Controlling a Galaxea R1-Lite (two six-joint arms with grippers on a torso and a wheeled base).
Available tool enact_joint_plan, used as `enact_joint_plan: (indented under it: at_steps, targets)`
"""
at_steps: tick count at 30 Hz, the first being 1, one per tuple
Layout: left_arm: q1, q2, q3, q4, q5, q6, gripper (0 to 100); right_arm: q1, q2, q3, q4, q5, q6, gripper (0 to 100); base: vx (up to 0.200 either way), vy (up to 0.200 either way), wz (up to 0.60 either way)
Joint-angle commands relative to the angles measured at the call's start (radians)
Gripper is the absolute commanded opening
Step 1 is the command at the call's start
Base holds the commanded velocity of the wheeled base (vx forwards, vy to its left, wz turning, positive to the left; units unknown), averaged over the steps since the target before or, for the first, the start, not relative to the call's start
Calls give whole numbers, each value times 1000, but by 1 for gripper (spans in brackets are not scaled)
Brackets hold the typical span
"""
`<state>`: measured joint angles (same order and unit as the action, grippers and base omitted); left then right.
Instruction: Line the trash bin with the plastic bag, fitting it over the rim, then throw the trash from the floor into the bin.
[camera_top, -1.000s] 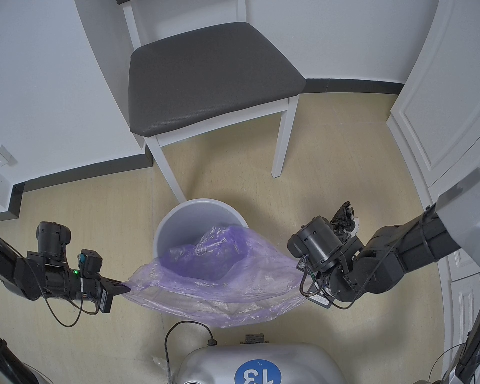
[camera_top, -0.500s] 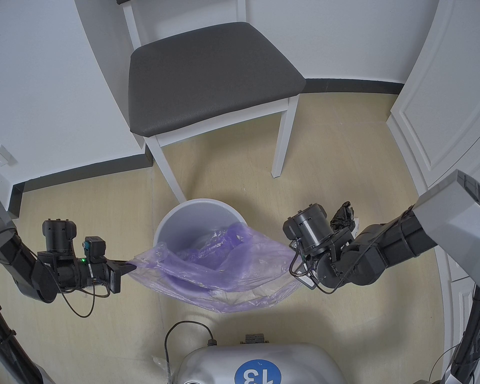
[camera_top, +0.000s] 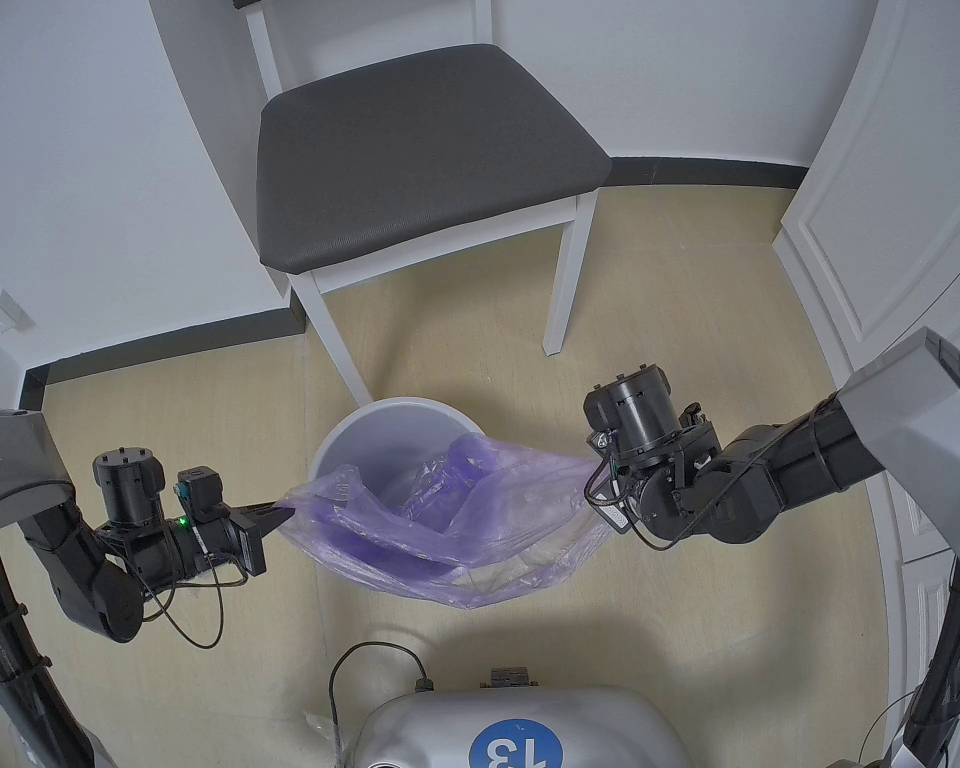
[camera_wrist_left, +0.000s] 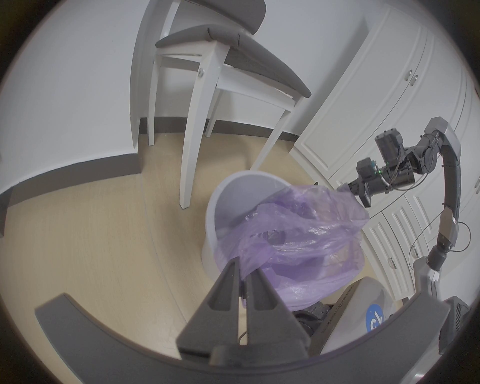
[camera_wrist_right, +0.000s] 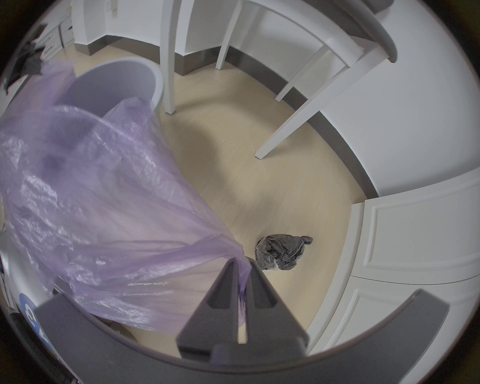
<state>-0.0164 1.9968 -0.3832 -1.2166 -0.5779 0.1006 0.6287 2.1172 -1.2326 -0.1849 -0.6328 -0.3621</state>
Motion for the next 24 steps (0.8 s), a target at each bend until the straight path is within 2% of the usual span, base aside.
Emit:
enact_joint_plan:
  at_steps: [1,14,20,22,24]
  targets:
    - [0,39,21,-1,1,5,0,8,-23,8,-2,-1,-4,0,0,0,0]
    - [52,45,35,-4,-14,60,0,25,56,33,-34,1,-3,0,0,0,0]
    - [85,77,50,-4,-54,165,0,31,56,73,-34,1,-14,0,0,0,0]
    - [107,122,50,-6,-86,243,0,32,58,82,-33,1,-23,0,0,0,0]
    - [107,138,49,-8,-105,260,0,40,59,85,-34,1,-26,0,0,0,0]
